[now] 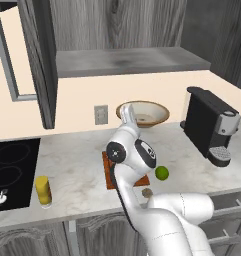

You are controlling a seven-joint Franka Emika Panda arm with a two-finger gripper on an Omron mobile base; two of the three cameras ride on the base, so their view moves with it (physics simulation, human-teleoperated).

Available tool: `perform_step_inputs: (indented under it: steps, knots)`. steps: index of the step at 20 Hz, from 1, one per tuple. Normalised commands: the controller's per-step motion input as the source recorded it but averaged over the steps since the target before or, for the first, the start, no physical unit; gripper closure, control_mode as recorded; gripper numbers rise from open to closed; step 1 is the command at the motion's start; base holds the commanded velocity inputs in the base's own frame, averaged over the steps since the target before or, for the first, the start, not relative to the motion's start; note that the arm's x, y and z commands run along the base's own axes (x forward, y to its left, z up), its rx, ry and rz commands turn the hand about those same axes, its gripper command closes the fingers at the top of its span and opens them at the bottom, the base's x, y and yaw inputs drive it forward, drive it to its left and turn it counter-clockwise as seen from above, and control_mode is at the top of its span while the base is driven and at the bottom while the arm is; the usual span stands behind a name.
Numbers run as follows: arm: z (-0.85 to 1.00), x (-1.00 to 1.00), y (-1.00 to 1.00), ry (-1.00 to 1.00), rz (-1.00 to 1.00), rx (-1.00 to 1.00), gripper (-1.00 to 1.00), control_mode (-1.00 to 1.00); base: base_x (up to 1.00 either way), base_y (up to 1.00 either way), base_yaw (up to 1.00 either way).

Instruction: Open the cabinet. Place the bowl and condiment on the counter. Then place the lime and garlic on the cutting board.

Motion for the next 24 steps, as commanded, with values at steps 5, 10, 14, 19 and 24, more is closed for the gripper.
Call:
perform_step_inputs:
  steps: [5, 10, 14, 19, 24]
  knots:
    - [-0.38, 0.29, -0.01, -0.06, -0.09, 0.04, 1.00, -1.00, 0.00, 0.00, 0.00]
    - [-0.34, 0.04, 0.00, -0.08, -0.11, 0.05, 1.00, -1.00, 0.00, 0.00, 0.00]
    - [-0.13, 0.00, 0.00, -0.03, -0.12, 0.10, 1.00, -1.00, 0.00, 0.00, 0.00]
    - [-0.02, 0.00, 0.00, 0.00, -0.07, 0.20, 1.00, -1.00, 0.00, 0.00, 0.00]
    - [-0.04, 0.10, 0.00, 0.00, -0.08, 0.13, 1.00, -1.00, 0.00, 0.00, 0.00]
